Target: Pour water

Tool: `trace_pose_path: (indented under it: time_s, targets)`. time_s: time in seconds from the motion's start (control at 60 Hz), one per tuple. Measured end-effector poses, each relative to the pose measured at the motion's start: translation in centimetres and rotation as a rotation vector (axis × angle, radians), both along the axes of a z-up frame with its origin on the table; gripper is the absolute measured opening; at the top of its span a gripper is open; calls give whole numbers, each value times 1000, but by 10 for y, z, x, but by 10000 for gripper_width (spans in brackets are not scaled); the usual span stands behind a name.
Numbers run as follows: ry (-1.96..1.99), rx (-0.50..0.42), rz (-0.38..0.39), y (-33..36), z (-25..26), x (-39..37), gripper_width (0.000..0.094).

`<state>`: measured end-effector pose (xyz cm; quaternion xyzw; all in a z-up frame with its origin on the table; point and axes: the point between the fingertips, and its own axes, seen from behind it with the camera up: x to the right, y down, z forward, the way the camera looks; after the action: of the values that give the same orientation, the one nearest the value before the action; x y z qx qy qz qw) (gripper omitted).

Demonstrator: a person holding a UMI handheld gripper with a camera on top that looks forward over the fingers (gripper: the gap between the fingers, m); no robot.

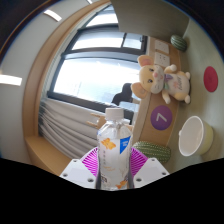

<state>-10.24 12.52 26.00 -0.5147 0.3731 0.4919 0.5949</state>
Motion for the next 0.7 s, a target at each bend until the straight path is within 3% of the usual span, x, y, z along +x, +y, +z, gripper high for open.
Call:
trace_pose_path:
  time_s: [0.167,0.367,0.533,0.7]
  targets:
    - [-651,-5,-95,-6,41,29,371]
    - [-1151,-199,-337,-10,41,125,369]
    - [-1297,-339,-446,-8,5,200,385]
    - [-1287,-461,-446,5,-63,255,386]
